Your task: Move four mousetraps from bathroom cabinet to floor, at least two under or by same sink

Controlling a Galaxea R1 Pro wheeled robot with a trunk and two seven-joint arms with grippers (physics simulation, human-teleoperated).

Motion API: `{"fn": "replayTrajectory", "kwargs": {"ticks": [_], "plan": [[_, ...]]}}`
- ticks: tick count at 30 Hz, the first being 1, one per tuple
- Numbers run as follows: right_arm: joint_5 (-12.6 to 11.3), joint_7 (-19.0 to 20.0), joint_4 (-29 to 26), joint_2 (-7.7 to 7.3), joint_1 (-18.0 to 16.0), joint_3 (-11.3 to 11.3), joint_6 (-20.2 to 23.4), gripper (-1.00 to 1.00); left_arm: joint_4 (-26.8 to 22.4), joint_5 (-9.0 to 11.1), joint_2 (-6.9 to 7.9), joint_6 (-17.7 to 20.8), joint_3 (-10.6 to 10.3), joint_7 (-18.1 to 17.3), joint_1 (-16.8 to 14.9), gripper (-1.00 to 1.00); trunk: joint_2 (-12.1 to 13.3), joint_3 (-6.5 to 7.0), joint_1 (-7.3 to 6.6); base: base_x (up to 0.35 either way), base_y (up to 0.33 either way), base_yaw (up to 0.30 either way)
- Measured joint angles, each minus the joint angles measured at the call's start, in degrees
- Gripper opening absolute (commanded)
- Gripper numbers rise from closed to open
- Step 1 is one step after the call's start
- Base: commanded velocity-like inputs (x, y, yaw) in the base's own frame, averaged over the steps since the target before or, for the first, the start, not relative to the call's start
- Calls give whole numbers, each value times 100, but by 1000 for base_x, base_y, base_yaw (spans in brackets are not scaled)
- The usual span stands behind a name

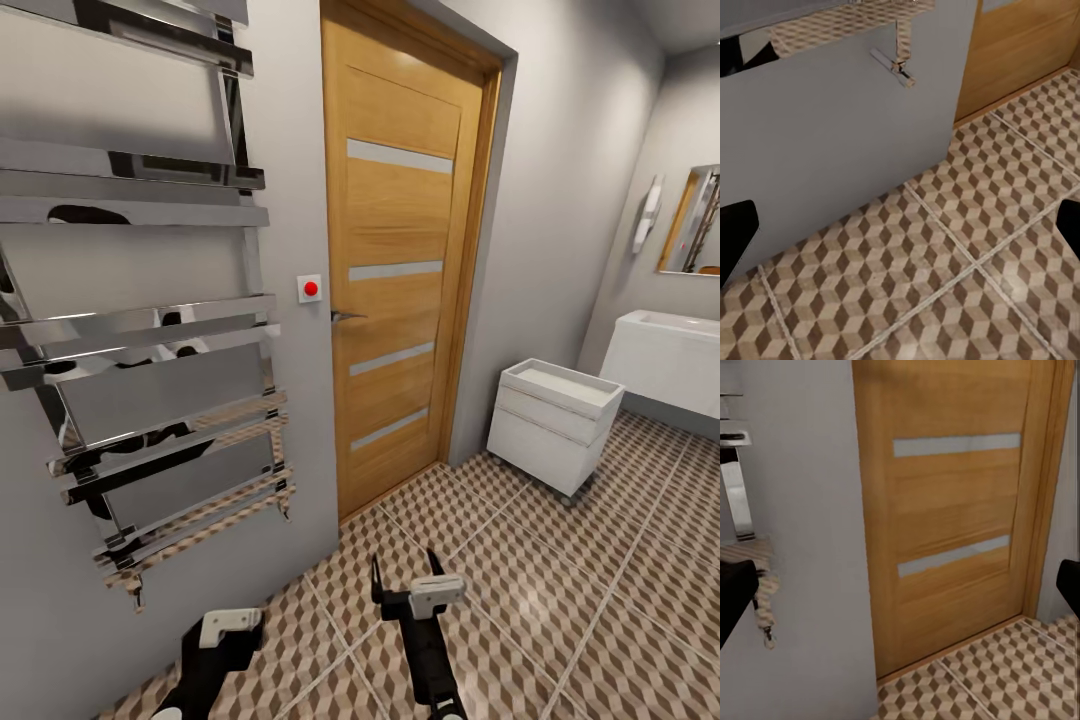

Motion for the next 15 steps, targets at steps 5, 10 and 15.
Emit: {"fn": "replayTrajectory", "kwargs": {"ticks": [5, 10, 15], "plan": [[0, -163, 88, -3, 0, 9, 146, 100, -40, -3, 85, -22, -1, -3, 2, 100, 0, 0, 0, 0, 0, 0], [8, -211, 205, -35, 0, -9, 549, 100, -78, -4, 123, -28, -4, -6, 3, 100, 0, 0, 0, 0, 0, 0], [15, -223, 228, -170, 0, -40, 965, 100, -74, -4, 138, -36, -10, -16, 4, 100, 0, 0, 0, 0, 0, 0]]}}
